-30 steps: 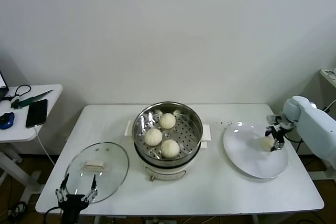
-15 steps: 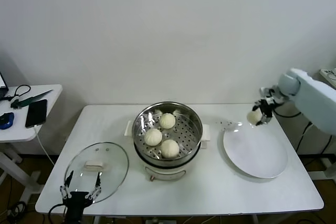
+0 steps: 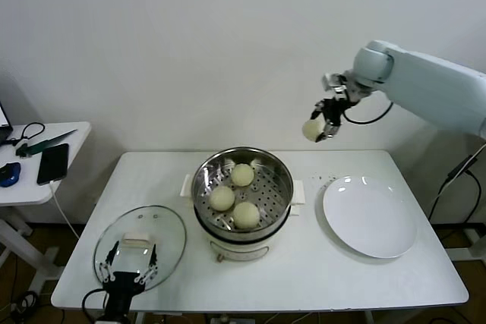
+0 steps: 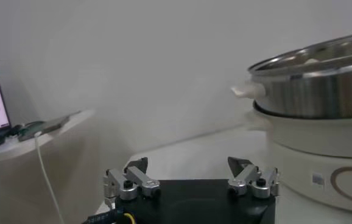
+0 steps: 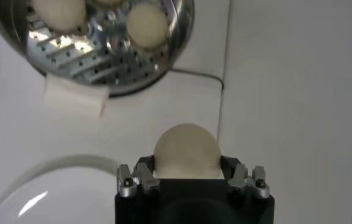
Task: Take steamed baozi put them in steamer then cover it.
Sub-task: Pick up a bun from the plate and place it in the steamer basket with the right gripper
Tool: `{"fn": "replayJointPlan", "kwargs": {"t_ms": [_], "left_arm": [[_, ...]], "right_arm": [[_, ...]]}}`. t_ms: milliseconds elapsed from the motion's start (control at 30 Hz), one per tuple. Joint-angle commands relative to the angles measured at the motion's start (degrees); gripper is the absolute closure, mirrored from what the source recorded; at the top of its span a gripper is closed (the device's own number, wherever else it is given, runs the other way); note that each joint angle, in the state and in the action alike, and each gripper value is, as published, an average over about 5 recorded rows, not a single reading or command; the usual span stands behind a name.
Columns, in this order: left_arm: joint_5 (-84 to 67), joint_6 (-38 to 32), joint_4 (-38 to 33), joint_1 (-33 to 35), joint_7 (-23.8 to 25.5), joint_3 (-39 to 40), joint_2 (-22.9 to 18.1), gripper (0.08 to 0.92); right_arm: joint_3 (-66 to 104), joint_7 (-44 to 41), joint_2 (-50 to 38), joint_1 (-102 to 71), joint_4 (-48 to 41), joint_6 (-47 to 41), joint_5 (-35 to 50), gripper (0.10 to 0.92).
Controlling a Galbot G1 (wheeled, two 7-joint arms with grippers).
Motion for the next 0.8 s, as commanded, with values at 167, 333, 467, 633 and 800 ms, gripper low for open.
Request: {"fn": "replayJointPlan", "kwargs": {"t_ms": [167,333,467,633,800], "left_arm": [[-0.06,0.08,-0.07,-0.78,0.03,0.97,1.22,0.177],[-0.27,0.04,0.18,-1.00,-0.01,0.97,1.34,0.177],[-0.52,0.00,0.35,-1.16,-0.01,0.81,1.40,0.177],[-0.59,-0.06,0.47,-1.07,0.01,0.74,1.37,0.177],[-0.57,-0.06,0.69,-1.16,0.02,0.74,1.31,0.177]], "right_arm": [[-14.36,8.22,13.37,8.83,10.54,-8.74,15.99,0.330],[-17.02,11.24,14.94,7.85,12.85,-11.34,16.68,0.330],[-17.93,12.76,15.08,6.30,14.79,-13.07,16.86,0.330],[-18.18,14.55,14.13,3.81,16.28,-14.53,16.68,0.327],[-17.81,15.60,13.71,1.42,16.48,-15.16,16.42,0.328]]}}
